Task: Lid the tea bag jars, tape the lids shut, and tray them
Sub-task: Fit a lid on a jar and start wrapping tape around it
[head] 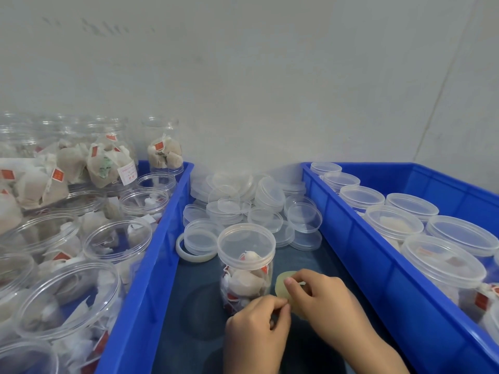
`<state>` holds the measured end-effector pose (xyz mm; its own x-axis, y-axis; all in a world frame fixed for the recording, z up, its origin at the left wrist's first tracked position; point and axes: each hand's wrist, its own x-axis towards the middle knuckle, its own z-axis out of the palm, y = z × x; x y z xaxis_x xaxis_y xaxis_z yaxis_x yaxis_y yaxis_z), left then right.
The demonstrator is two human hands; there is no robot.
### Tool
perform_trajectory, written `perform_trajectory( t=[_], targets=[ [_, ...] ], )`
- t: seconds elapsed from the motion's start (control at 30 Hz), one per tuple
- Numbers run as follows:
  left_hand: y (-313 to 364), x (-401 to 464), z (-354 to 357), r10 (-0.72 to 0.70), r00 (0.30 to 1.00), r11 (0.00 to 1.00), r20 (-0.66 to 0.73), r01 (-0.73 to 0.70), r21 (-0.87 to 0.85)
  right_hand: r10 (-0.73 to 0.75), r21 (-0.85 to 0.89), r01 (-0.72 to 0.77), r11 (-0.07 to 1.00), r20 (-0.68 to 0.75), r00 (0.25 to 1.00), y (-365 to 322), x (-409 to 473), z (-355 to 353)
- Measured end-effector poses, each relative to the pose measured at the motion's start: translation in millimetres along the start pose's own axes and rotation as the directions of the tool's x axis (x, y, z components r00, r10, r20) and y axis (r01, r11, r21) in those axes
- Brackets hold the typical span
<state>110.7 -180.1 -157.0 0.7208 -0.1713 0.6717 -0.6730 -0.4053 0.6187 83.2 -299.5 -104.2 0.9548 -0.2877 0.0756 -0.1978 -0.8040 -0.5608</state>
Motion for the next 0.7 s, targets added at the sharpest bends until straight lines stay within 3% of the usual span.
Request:
perform_trajectory(
  t=[0.17,0.27,0.37,0.47,0.53,0.7],
  targets=[
    [3,0,-1,-0.039,0.997,0.996,0.066,0.034,0.078,-0.005,-0.046,0.006,0.999,0.019,1.0,-5,-4,1],
    [10,3,-2,-0.168,0.979,0.966,0.119,0.14,0.215,-0.013,-0.082,0.018,0.996,0.066,0.998,-7,-4,-1],
    [20,10,-13,-0.097,0.984,0.952,0.152,0.048,0.301,-0.014,-0.027,0.018,0.999,0.15,0.989,-9,-6,-8],
    [19,16,-22,0.136,0.99,0.94,-0.039,-0.116,0.321,-0.062,0.217,0.031,0.976,0.141,0.988,-8,-11,-18],
    [17,20,-30,0.155,0.98,0.938,-0.122,-0.107,0.33,-0.145,0.312,0.101,0.945,0.121,0.982,-8,-13,-24],
    [11,25,-50,0.168,0.94,0.958,-0.298,-0.084,0.274,-0.149,0.227,0.134,0.965,0.048,0.988,1,-15,-41]
  ],
)
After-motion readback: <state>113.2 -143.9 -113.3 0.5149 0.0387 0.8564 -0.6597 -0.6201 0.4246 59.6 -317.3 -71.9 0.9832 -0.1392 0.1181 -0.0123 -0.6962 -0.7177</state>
